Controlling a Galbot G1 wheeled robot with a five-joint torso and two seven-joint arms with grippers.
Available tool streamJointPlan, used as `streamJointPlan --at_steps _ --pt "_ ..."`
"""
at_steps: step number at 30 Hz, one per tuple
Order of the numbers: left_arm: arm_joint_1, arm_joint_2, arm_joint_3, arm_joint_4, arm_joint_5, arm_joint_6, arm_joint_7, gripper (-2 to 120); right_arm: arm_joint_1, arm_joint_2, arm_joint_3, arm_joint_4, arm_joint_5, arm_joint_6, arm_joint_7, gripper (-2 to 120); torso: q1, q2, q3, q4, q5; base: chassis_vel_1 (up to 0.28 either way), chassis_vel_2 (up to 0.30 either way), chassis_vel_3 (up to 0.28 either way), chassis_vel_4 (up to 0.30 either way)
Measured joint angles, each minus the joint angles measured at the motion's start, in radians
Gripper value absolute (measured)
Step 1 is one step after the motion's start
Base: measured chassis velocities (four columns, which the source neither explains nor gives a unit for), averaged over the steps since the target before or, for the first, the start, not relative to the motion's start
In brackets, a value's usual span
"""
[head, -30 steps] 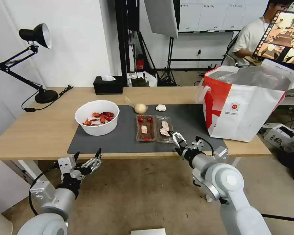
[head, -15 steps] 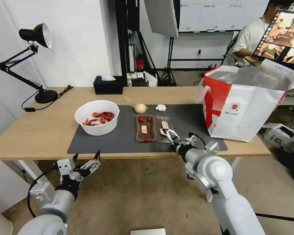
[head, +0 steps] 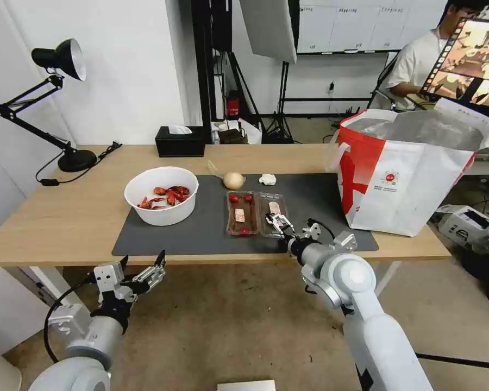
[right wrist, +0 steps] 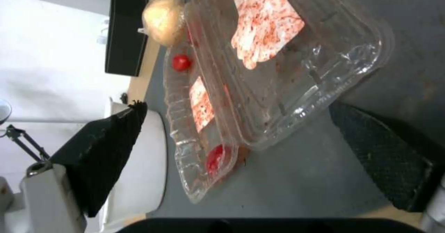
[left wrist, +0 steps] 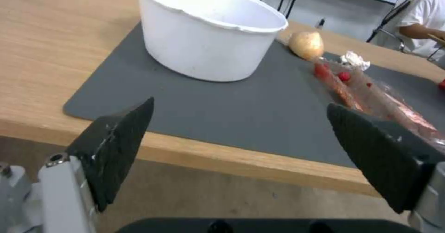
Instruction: Pick up the trash from the table and place it into the takeout bag.
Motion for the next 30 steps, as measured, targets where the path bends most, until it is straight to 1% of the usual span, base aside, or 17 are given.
streamJointPlan --at_steps 17,21,23,24,26,27,29,30 --pt "0.004 0.004 -0.006 -0.002 -0.001 -0.006 0.0 100 0.026 0.016 0.003 -0.028 -0.003 0.0 0.007 100 0.0 0.0 0.0 0.0001 0.0002 0.0 0.0 0.0 0.0" --pt "0.006 0.004 -0.007 -0.003 -0.001 -0.01 0.0 100 0.025 0.013 0.003 -0.024 -0.023 0.001 -0.008 100 0.0 0.0 0.0 0.0002 0.0003 0.0 0.0 0.0 0.0" --pt "0.007 0.004 -0.007 -0.004 -0.001 -0.012 0.0 100 0.024 0.006 0.004 -0.015 -0.043 0.005 -0.045 100 0.0 0.0 0.0 0.0002 0.0002 0.0 0.0 0.0 0.0" --pt "0.007 0.004 -0.007 -0.004 -0.001 -0.012 0.0 100 0.024 0.006 0.004 -0.015 -0.043 0.005 -0.045 100 0.0 0.0 0.0 0.0002 0.0002 0.0 0.0 0.0 0.0" --pt "0.009 0.004 -0.006 -0.004 -0.001 -0.015 0.0 100 0.023 -0.003 0.006 -0.01 -0.066 0.015 -0.094 100 0.0 0.0 0.0 0.0001 0.0002 0.0 0.0 0.0 0.0" --pt "0.009 0.004 -0.006 -0.004 -0.001 -0.015 0.0 100 0.023 -0.003 0.006 -0.01 -0.066 0.015 -0.094 100 0.0 0.0 0.0 0.0001 0.0002 0.0 0.0 0.0 0.0" --pt "0.011 0.004 -0.006 -0.006 0.0 -0.017 0.0 100 0.023 -0.012 0.009 -0.009 -0.088 0.024 -0.143 100 0.0 0.0 0.0 0.0001 0.0003 0.0 0.0 0.0 0.0" --pt "0.011 0.004 -0.006 -0.006 0.0 -0.017 0.0 100 0.023 -0.012 0.009 -0.009 -0.088 0.024 -0.143 100 0.0 0.0 0.0 0.0001 0.0003 0.0 0.0 0.0 0.0"
